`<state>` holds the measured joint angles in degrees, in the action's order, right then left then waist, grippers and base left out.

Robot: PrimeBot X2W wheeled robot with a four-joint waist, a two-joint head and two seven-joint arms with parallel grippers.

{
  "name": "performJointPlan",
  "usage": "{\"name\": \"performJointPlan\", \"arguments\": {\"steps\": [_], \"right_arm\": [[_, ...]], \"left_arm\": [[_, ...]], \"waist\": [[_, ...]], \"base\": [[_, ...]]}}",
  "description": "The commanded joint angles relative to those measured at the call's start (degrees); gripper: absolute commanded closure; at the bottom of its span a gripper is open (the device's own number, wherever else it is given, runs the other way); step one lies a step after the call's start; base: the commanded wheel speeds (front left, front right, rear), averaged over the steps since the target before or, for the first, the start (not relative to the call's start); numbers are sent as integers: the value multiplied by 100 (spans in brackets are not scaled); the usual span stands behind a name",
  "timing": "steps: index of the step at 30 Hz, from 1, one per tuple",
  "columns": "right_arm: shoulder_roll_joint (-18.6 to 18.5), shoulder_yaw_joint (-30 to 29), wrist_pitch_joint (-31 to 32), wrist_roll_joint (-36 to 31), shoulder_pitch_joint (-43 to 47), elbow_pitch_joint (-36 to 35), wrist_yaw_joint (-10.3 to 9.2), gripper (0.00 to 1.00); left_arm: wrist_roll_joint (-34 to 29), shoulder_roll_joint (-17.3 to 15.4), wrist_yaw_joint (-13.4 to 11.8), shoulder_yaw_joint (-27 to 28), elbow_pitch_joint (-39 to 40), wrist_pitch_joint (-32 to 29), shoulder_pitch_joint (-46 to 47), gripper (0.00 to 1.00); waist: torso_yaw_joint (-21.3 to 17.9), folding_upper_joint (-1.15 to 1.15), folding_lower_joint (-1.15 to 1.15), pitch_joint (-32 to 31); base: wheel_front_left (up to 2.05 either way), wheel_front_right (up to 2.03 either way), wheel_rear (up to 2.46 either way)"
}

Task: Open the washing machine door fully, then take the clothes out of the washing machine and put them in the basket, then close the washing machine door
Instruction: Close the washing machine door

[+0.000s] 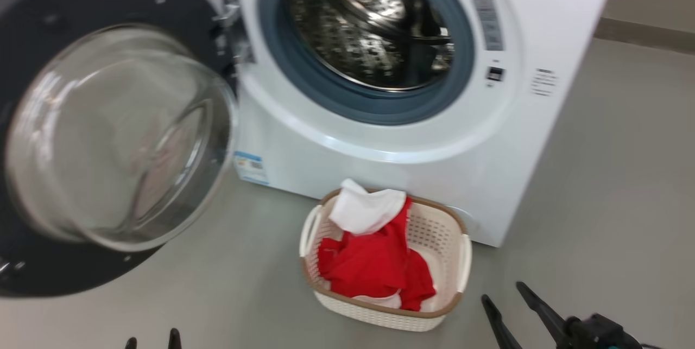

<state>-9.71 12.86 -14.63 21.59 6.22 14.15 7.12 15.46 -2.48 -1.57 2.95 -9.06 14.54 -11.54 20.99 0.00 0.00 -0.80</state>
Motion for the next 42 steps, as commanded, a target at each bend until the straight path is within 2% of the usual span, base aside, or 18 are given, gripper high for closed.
{"name": "performJointPlan", "arguments": {"steps": [1,11,21,23,24,25,29,34,37,42], "right_arm": [[-142,166,-37,10,-324,-108,36,0],[-338,784,-37,189,-946,151,36,0],[-349,883,-37,272,-1048,221,36,0],[-342,848,-37,272,-1018,215,36,0],[-336,830,-37,267,-997,210,36,0],[-327,809,-37,261,-976,206,36,0],[-256,698,-37,234,-888,174,36,0],[-157,499,-37,186,-691,139,36,0],[-122,380,-37,151,-589,117,36,0],[-93,221,-37,102,-482,58,36,0]], "left_arm": [[72,-40,-53,162,181,46,46,0],[492,-40,-426,173,553,46,-181,0],[593,-40,-477,226,715,46,-187,0],[651,-40,-430,272,769,46,-134,65],[660,-40,-393,304,804,46,-93,94],[638,-40,-338,349,860,46,-31,100],[472,-40,-38,745,1238,46,387,100],[290,-151,515,1576,1775,46,1309,100],[321,-529,728,1990,1817,46,2005,100],[341,-1462,868,2259,1363,46,3133,100]], "waist": [[542,0,0,-45],[719,0,0,91],[711,0,0,101],[705,0,0,109],[702,0,0,115],[698,0,0,125],[667,0,0,145],[622,0,0,139],[599,0,0,151],[578,0,0,195]], "base": [[0,0,0],[0,0,0],[0,0,0],[0,0,0],[0,0,0],[0,0,0],[0,0,0],[0,0,0],[0,0,0],[0,0,0]]}}
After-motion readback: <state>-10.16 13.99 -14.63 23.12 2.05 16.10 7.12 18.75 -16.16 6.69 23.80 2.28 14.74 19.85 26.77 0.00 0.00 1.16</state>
